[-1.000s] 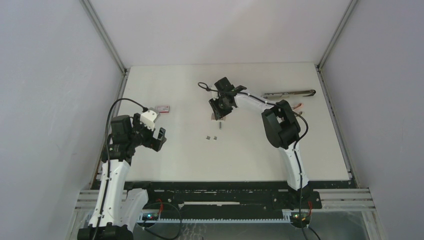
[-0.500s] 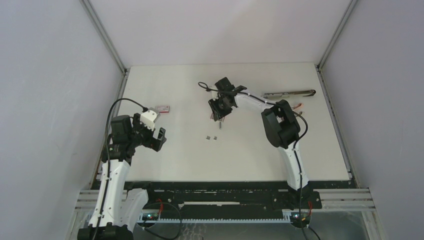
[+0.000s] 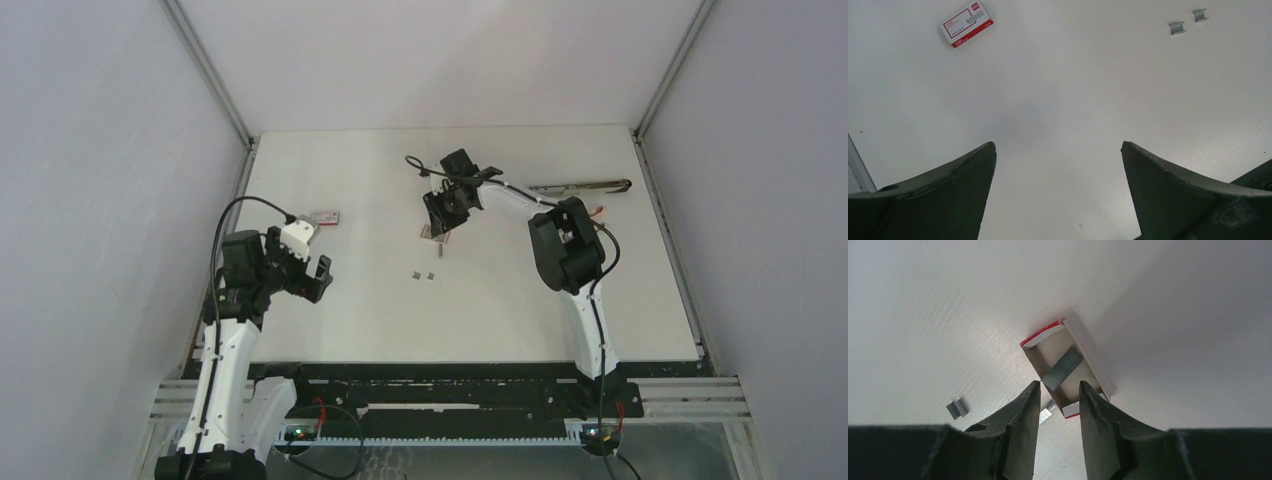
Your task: Unload the staples from the stapler
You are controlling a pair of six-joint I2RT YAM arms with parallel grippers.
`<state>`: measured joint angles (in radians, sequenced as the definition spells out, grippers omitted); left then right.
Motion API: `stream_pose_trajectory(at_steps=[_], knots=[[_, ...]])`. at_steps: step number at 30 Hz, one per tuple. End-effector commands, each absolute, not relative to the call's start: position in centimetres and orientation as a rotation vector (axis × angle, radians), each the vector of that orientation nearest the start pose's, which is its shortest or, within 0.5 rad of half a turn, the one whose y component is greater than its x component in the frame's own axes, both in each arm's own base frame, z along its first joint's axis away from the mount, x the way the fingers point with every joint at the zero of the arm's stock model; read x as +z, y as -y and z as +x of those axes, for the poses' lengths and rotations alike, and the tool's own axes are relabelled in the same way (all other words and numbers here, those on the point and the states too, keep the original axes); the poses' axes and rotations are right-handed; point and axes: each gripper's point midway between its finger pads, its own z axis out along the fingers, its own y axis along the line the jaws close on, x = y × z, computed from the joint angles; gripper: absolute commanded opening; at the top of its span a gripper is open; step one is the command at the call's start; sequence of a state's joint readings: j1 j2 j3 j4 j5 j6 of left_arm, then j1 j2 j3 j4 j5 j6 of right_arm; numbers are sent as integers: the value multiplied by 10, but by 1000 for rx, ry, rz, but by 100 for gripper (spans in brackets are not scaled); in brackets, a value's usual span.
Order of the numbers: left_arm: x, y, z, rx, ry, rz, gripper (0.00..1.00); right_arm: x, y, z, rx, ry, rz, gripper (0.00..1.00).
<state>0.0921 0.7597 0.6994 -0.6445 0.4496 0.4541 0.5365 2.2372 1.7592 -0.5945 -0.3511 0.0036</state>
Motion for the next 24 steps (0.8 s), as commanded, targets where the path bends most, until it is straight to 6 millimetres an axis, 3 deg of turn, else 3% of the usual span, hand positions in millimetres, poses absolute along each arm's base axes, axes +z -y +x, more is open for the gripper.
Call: stream_pose_trajectory(at_steps=[1, 24], knots=[[155, 40, 242, -231, -2101, 614, 100, 58, -318, 413, 677, -2456, -858, 34], [155, 40, 241, -232, -2103, 614, 100, 44, -320, 407, 550, -2449, -978, 31]])
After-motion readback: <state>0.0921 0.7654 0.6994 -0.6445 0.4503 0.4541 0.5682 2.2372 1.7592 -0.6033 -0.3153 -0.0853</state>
